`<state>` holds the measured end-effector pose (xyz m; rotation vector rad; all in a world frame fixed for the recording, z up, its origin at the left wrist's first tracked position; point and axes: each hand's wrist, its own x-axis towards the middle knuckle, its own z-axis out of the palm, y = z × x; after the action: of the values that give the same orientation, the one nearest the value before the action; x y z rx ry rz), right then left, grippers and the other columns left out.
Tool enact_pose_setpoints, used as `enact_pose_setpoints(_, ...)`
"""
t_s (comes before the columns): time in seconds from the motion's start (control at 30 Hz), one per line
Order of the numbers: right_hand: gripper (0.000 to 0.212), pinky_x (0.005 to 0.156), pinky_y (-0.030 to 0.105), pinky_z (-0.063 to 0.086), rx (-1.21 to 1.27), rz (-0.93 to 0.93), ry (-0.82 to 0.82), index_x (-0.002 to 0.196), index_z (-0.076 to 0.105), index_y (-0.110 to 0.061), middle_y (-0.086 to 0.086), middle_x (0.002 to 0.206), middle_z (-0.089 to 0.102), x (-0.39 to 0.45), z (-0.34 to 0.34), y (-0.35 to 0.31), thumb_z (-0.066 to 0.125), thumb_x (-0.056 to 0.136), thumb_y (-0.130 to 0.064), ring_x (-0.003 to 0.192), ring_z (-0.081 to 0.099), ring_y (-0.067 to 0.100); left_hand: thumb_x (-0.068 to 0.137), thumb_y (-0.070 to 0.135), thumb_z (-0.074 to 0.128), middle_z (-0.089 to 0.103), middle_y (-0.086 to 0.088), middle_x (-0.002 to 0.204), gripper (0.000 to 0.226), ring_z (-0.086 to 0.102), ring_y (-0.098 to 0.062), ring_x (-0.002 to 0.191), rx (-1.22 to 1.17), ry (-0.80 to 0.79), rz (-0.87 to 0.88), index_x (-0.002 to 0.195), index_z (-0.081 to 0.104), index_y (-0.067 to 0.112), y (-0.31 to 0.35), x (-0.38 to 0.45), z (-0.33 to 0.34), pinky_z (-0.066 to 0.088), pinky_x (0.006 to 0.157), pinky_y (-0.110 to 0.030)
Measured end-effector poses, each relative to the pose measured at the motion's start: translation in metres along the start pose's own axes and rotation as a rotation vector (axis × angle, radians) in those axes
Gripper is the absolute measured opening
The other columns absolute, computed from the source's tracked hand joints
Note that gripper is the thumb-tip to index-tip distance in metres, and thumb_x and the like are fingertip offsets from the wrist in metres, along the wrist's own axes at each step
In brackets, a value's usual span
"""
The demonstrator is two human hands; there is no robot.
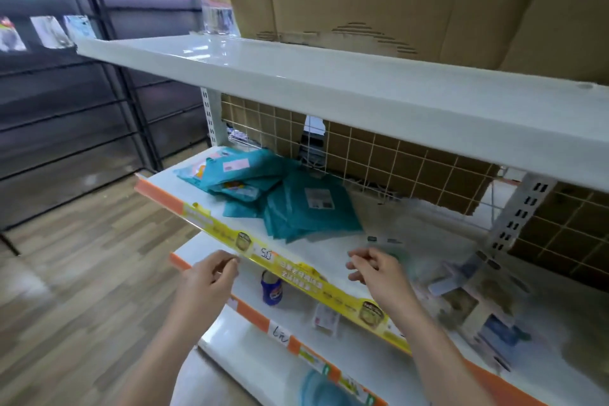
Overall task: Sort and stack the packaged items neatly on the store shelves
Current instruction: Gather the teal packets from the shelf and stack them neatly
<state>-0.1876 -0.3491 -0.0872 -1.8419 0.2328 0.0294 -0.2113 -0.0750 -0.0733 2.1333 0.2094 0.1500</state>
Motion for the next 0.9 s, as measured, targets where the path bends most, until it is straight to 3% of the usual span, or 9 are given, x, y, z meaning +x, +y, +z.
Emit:
enact_pose_setpoints(0.13,0.012,0.073,0.028,0.052,-0.11,-0.017,-0.045,0.087,0.059,-0.027,-0.001,0.092,0.068,0.048,0.033,-0.011,0.054,0.095,-0.02,0.076,0.067,0.013,0.081,0.044,0.053,0.07,0.004,0.076,0.011,0.067,-0.02,0.078,-0.046,0.047,-0.026,0.081,0.062,0.049,-0.017,0.046,-0.014,0.055,0.075,-0.045)
enact_pose_setpoints(0.23,0.011,0.082,0.037,0.054,-0.151,-0.005,-0.081,0.088,0.06,-0.028,-0.001,0.093,0.068,0.077,0.053,-0.018,0.055,0.095,-0.021,0.078,0.068,0.014,0.069,0.057,0.044,0.069,0.004,0.075,0.026,0.067,-0.022,0.08,-0.072,0.086,-0.031,0.082,0.064,0.047,-0.036,0.079,-0.021,0.056,0.074,-0.047)
enact_pose_setpoints(0.37,0.012,0.083,0.037,0.053,-0.194,0.006,-0.082,0.088,0.059,-0.028,-0.001,0.092,0.068,0.102,0.071,-0.022,0.054,0.096,-0.021,0.08,0.067,0.013,0.071,0.057,0.045,0.07,0.008,0.078,0.026,0.067,-0.017,0.078,-0.068,0.063,-0.021,0.083,0.064,0.044,-0.048,0.119,-0.029,0.055,0.076,-0.044)
enact_pose_setpoints(0.5,0.006,0.078,0.03,0.049,-0.325,-0.034,0.024,0.096,0.06,-0.027,-0.006,0.101,0.065,0.128,0.09,-0.021,0.054,0.094,-0.03,0.09,0.06,0.01,0.09,0.033,0.053,0.068,0.004,0.09,0.01,0.061,-0.011,0.08,0.034,0.055,0.017,0.091,0.062,0.036,-0.055,0.17,-0.03,0.052,0.078,-0.037)
enact_pose_setpoints(0.57,0.022,0.078,0.03,0.048,-0.393,-0.033,0.091,0.108,0.058,-0.026,-0.006,0.11,0.062,0.141,0.102,-0.02,0.057,0.091,-0.04,0.096,0.059,0.012,0.093,0.03,0.054,0.066,0.001,0.102,0.016,0.06,-0.012,0.084,0.094,0.041,0.063,0.105,0.063,0.028,-0.061,0.197,-0.029,0.051,0.081,-0.037)
enact_pose_setpoints(0.67,0.067,0.091,0.036,0.047,-0.535,0.037,0.162,0.126,0.048,-0.025,-0.004,0.125,0.053,0.16,0.12,-0.017,0.065,0.073,-0.064,0.113,0.053,0.02,0.092,0.032,0.054,0.057,0.001,0.12,0.033,0.057,-0.016,0.093,0.208,-0.026,0.106,0.123,0.058,0.022,-0.069,0.236,-0.032,0.047,0.087,-0.036)
enact_pose_setpoints(0.77,0.102,0.11,0.045,0.031,-0.741,0.171,0.197,0.143,0.029,-0.025,0.003,0.149,0.032,0.173,0.14,-0.012,0.06,0.062,-0.079,0.136,0.032,0.027,0.091,0.035,0.056,0.055,-0.001,0.128,0.04,0.055,-0.023,0.107,0.305,-0.09,0.142,0.129,0.054,0.024,-0.077,0.273,-0.04,0.044,0.091,-0.038)
enact_pose_setpoints(0.83,0.106,0.117,0.045,0.017,-0.849,0.223,0.209,0.15,0.016,-0.025,0.002,0.159,0.014,0.177,0.148,-0.012,0.057,0.068,-0.077,0.144,0.016,0.029,0.091,0.039,0.055,0.053,0.0,0.133,0.042,0.054,-0.025,0.11,0.358,-0.131,0.166,0.131,0.052,0.026,-0.082,0.297,-0.043,0.042,0.094,-0.041)
enact_pose_setpoints(0.9,0.1,0.117,0.044,0.016,-0.867,0.253,0.196,0.151,0.013,-0.028,-0.001,0.16,0.009,0.176,0.151,-0.017,0.057,0.073,-0.073,0.144,0.014,0.029,0.092,0.041,0.053,0.05,0.001,0.136,0.043,0.053,-0.026,0.114,0.406,-0.161,0.194,0.132,0.051,0.027,-0.084,0.317,-0.042,0.041,0.096,-0.042)
